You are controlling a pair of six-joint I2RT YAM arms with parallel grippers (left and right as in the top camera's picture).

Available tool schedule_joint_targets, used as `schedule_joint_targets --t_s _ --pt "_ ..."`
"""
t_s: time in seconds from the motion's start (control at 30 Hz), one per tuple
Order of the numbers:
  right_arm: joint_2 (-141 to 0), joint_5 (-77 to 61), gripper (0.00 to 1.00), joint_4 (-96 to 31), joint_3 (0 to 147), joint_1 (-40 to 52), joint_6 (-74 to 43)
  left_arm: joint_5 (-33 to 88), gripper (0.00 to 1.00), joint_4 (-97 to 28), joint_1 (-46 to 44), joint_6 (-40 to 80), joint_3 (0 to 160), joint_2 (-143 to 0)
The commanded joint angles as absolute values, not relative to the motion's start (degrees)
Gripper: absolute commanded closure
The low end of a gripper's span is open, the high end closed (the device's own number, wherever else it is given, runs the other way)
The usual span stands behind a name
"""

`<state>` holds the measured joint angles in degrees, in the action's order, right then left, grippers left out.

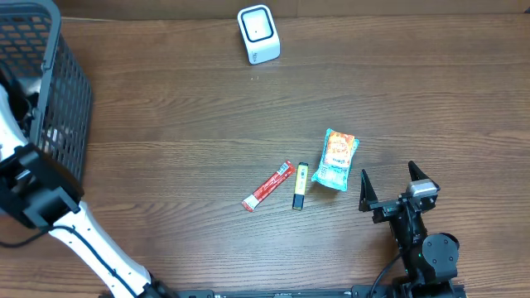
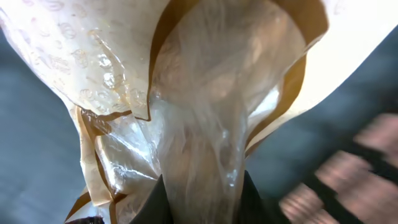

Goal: Scan the item barcode
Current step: 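Lower the left gripper into the basket and grasp the cream snack bag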

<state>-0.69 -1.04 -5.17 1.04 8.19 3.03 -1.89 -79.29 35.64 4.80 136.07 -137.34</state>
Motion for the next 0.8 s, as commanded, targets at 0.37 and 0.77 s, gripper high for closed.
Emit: schedule_joint_targets --t_s 0.37,0.77 --pt "-0.16 -0.47 0.0 -4.82 0.45 7.79 3.29 8.64 0.96 -82.94 30.09 10.94 137.97 -99.79" --pt "-0.16 -0.47 0.0 -4.82 0.45 7.79 3.29 -2.13 0.96 -94.89 4.47 9.61 127.79 -99.33"
